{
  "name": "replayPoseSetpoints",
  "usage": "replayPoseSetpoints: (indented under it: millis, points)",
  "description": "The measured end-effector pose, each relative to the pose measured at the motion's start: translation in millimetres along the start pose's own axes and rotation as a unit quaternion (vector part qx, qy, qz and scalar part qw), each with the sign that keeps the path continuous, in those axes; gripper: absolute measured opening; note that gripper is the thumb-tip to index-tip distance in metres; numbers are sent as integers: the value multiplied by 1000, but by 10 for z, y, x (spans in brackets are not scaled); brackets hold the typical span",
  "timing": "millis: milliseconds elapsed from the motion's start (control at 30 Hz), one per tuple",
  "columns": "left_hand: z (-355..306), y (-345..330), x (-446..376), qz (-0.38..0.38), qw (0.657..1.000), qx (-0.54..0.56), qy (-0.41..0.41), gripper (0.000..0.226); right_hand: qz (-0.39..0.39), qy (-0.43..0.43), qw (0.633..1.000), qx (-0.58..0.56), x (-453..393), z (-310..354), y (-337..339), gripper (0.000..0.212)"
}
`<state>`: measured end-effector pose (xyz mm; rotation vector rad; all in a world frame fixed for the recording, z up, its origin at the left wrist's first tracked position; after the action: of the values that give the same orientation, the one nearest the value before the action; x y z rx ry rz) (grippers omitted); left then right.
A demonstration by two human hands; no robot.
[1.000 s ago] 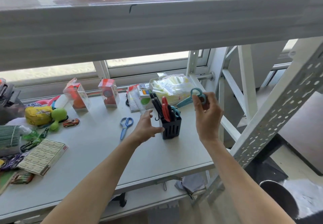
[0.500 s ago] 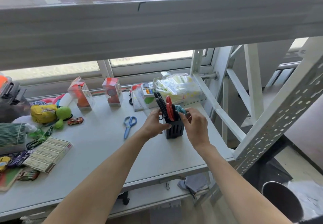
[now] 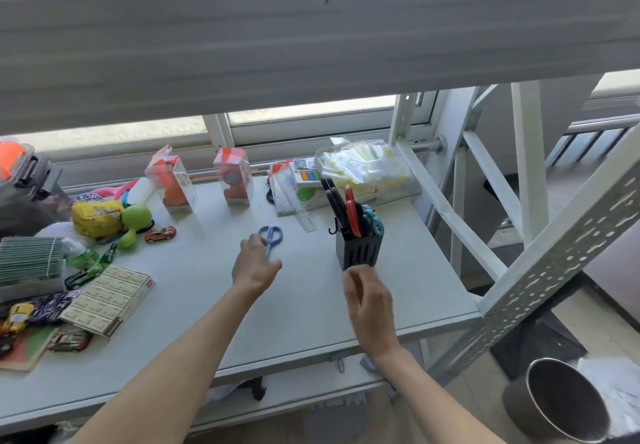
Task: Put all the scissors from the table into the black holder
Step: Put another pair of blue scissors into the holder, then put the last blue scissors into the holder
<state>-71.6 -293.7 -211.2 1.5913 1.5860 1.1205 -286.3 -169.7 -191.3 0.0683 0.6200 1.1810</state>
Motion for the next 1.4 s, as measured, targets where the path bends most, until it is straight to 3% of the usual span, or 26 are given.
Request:
replayPoseSetpoints:
  millis: [133, 367, 500, 767, 933, 1067, 1233, 1333, 1400]
  points:
    - [320, -44, 46, 30, 993, -95, 60, 61, 115, -8, 993, 18, -42, 60, -646, 17]
    - [281, -78, 45, 18, 980, -197, 21, 42, 242, -190, 951, 36, -371, -59, -1384, 43]
    - [279, -100, 16, 15, 982, -187, 16, 30, 239, -270, 933, -4, -436, -100, -1483, 46]
    - [328, -100, -80, 20, 993, -91, 67, 34, 235, -303, 923, -1, -503, -149, -1527, 45]
    - [196, -150, -148, 22, 989, -145, 35, 38, 245, -323, 914, -5, -532, -195, -1539, 48]
    - [218, -172, -185, 19, 988, -144, 50, 32, 248, -333, 910, -20, -545, -229, -1563, 30]
    - [253, -220, -118, 76, 996, -27, 42, 15, 169, -414, 881, -152, -519, -341, -1550, 17]
    - [273, -222, -23, 95, 994, 58, 24, 9, 143, -458, 848, -223, -427, -346, -1487, 20]
    - [236, -260, 73, 138, 982, 129, -9, 16, 133, -452, 852, -229, -383, -345, -1423, 29]
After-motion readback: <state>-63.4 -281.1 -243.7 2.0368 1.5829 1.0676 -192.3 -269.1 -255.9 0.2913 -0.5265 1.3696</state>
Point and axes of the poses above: each hand's wrist, its own x-axis away from the middle knuckle, its own y-axis out of the back of the hand, z = x × y, the point moved 8 cm from there along -x, towards the middle knuckle, and after that the axes turned 8 degrees about -x, right-handed, at the moved point
